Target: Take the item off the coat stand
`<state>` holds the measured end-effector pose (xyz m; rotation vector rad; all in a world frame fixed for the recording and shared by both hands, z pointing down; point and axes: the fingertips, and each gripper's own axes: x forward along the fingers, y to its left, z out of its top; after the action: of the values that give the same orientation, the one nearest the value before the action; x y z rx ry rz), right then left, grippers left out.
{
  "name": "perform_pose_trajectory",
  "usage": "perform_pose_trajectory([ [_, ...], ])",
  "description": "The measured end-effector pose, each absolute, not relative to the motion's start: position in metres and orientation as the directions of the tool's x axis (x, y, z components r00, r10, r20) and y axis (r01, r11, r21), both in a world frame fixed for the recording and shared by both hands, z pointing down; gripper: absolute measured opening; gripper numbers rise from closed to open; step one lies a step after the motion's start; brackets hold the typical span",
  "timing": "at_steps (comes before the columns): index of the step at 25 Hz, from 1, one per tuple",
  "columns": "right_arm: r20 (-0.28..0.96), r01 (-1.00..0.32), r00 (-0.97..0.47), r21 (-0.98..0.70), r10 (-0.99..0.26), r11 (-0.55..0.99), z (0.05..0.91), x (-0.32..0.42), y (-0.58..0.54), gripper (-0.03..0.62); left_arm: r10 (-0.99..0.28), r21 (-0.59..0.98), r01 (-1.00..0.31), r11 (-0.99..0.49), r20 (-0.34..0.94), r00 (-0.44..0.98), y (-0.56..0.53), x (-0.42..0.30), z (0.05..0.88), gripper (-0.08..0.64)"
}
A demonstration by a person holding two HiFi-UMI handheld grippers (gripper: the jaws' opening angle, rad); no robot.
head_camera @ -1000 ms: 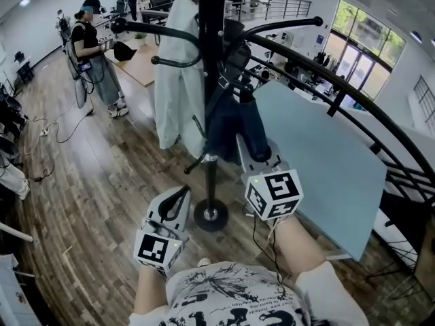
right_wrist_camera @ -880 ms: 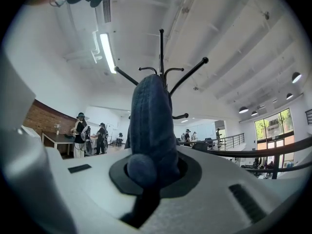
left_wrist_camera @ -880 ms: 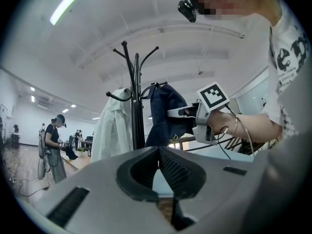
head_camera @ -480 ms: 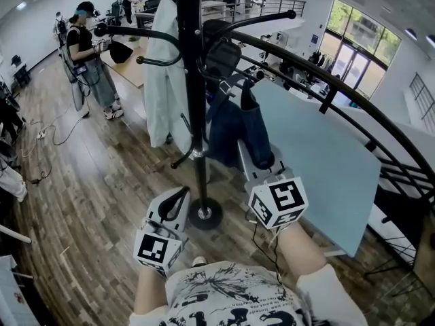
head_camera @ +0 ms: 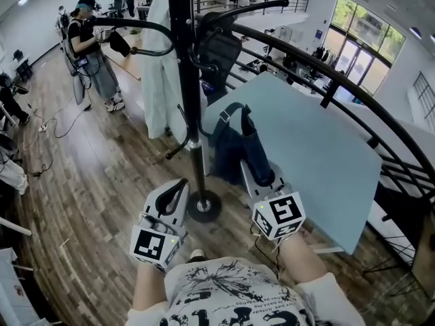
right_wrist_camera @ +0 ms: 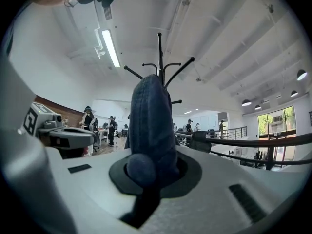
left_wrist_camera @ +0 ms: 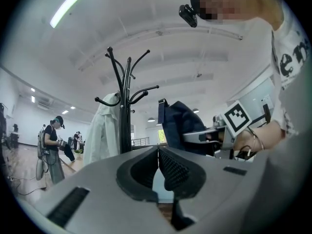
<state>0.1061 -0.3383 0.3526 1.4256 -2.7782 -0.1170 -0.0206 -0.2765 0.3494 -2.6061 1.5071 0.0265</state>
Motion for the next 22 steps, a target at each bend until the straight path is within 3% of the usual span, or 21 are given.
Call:
perform_pose_trajectory([
  [10, 0.016, -0.794, -0.608, 0.018, -0.794, 0.608, 0.398, 0.109, -0.331, 0.017, -0.877, -0.095, -0.879, -0.467, -0.073, 0.474, -0.285, -0.029, 0.349, 0.005],
  [22, -0.02, -0.779, -0.626, 0.041, -0.779, 0.625, 0.387, 0.106, -0.332, 0.012, -0.882, -0.081, -0.884, -0.461, -0.071, 0.467, -0.298, -0.033, 0.351, 0.005],
])
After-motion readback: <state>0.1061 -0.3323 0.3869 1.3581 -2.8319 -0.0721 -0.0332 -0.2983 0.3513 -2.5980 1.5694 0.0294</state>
